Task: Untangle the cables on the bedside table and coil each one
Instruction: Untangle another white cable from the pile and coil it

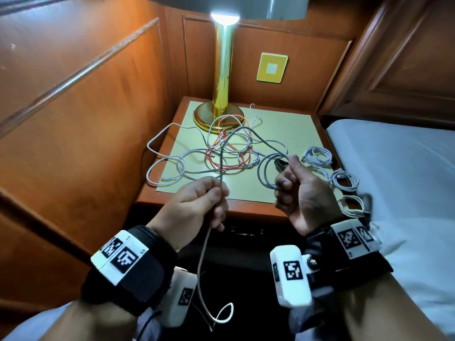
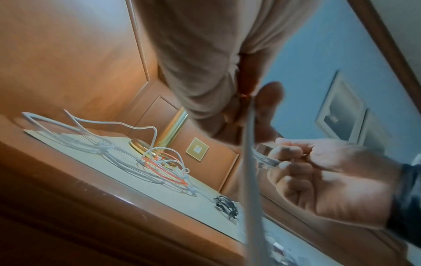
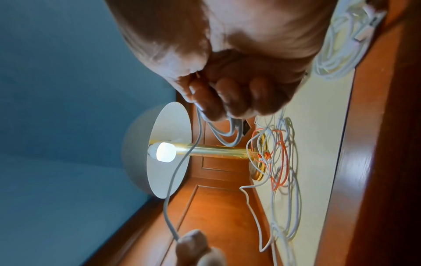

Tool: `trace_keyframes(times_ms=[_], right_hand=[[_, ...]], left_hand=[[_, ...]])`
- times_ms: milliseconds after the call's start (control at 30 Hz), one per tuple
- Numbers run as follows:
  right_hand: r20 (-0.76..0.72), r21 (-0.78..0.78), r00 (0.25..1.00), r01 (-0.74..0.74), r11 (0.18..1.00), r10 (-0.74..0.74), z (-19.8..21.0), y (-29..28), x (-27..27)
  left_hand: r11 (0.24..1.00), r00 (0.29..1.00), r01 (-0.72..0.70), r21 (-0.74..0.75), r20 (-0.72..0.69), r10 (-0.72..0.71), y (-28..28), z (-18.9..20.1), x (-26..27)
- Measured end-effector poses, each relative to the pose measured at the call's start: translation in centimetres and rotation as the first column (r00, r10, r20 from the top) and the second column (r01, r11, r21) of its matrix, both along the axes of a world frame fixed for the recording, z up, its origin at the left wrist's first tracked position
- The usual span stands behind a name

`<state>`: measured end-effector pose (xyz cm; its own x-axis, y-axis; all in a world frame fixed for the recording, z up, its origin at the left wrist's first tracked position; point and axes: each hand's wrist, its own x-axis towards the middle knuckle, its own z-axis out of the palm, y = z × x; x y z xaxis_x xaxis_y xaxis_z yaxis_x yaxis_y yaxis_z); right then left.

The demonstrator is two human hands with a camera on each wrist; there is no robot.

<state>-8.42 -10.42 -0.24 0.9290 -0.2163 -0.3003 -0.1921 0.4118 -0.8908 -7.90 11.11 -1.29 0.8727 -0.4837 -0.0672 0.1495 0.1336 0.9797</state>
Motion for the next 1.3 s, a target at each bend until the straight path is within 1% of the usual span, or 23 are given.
trace_keyframes(times_ms=[33, 100, 167, 200, 267, 333, 400, 500, 567, 667, 700, 767, 800, 833, 900, 933, 1000, 1067, 1100, 1200, 1300], right_hand=[[0.021, -0.060, 1.000, 0.010, 0.998, -0.009, -0.1, 0.0, 0.1], [0.060, -0.178, 0.998, 0.041, 0.983, -0.031, -0.2, 0.1, 0.2], [0.125, -0.282, 0.991, 0.076, 0.956, -0.041, -0.4, 0.2, 0.2], [0.177, -0.333, 0.983, 0.098, 0.938, -0.040, -0.4, 0.2, 0.1], [0.283, -0.455, 0.959, 0.137, 0.880, -0.003, -0.6, 0.3, -0.3], [0.352, -0.581, 0.934, 0.168, 0.797, 0.059, -0.7, 0.4, -0.6], [0.381, -0.660, 0.918, 0.188, 0.728, 0.108, -0.8, 0.7, -0.8], [0.406, -0.720, 0.897, 0.194, 0.667, 0.177, -0.7, 1.0, -1.0], [0.399, -0.753, 0.889, 0.178, 0.633, 0.225, -0.7, 1.2, -1.2], [0.311, -0.797, 0.896, 0.065, 0.600, 0.316, -1.2, 1.2, -0.9], [0.254, -0.819, 0.896, -0.001, 0.574, 0.363, -1.4, 1.2, -0.8], [0.109, -0.864, 0.880, -0.147, 0.482, 0.463, -1.5, 1.4, -0.6], [0.043, -0.853, 0.864, -0.230, 0.469, 0.502, -1.4, 1.6, -0.7], [-0.006, -0.810, 0.842, -0.320, 0.492, 0.539, -1.2, 1.8, -0.8], [-0.064, -0.709, 0.792, -0.464, 0.530, 0.608, -0.9, 2.0, -1.0], [-0.073, -0.671, 0.771, -0.508, 0.541, 0.633, -0.8, 2.1, -1.0], [-0.059, -0.593, 0.750, -0.558, 0.581, 0.659, -0.7, 2.3, -1.0], [-0.087, -0.488, 0.764, -0.592, 0.641, 0.640, -0.4, 2.6, -1.1], [-0.106, -0.420, 0.767, -0.611, 0.671, 0.632, -0.2, 2.7, -1.2], [-0.137, -0.242, 0.763, -0.644, 0.726, 0.632, 0.5, 3.1, -1.5], [-0.118, -0.133, 0.726, -0.688, 0.713, 0.678, 0.8, 3.1, -1.5]], left_hand=[[0.998, 0.996, -0.060, -0.019, -0.064, 0.058, 0.1, 0.1, 0.2], [0.985, 0.975, -0.174, 0.014, -0.135, 0.174, 0.3, 0.1, 0.4], [0.973, 0.962, -0.223, 0.067, -0.146, 0.230, 0.2, 0.1, 0.5], [0.971, 0.963, -0.215, 0.104, -0.143, 0.229, 0.0, 0.1, 0.4], [0.973, 0.973, -0.146, 0.179, -0.149, 0.174, -0.3, -0.2, 0.1], [0.963, 0.991, -0.037, 0.268, -0.116, 0.070, -0.5, -0.5, -0.4], [0.926, 0.998, 0.046, 0.376, -0.057, -0.026, -0.6, -0.7, -0.8], [0.837, 0.984, 0.110, 0.536, 0.059, -0.167, -0.5, -0.6, -1.0], [0.792, 0.960, 0.149, 0.593, 0.104, -0.259, -0.3, -0.4, -1.1], [0.762, 0.922, 0.186, 0.620, 0.159, -0.354, 0.2, 0.3, -1.1], [0.774, 0.914, 0.185, 0.605, 0.183, -0.362, 0.4, 0.6, -1.1], [0.838, 0.925, 0.157, 0.522, 0.219, -0.310, 0.7, 1.1, -1.0], [0.870, 0.935, 0.128, 0.477, 0.234, -0.266, 0.9, 1.2, -0.9], [0.891, 0.942, 0.096, 0.445, 0.248, -0.225, 1.0, 1.3, -0.7], [0.908, 0.948, 0.037, 0.417, 0.272, -0.163, 1.4, 1.0, -0.2], [0.909, 0.948, -0.001, 0.416, 0.290, -0.131, 1.6, 0.8, 0.1], [0.879, 0.917, -0.121, 0.461, 0.392, -0.079, 2.1, -0.1, 0.7], [0.818, 0.857, -0.243, 0.522, 0.510, -0.071, 2.2, -1.0, 1.1], [0.804, 0.839, -0.280, 0.525, 0.540, -0.061, 2.1, -1.3, 1.2], [0.813, 0.805, -0.360, 0.457, 0.592, 0.024, 1.6, -1.4, 1.2], [0.830, 0.752, -0.433, 0.353, 0.648, 0.117, 1.4, -1.2, 1.1]])
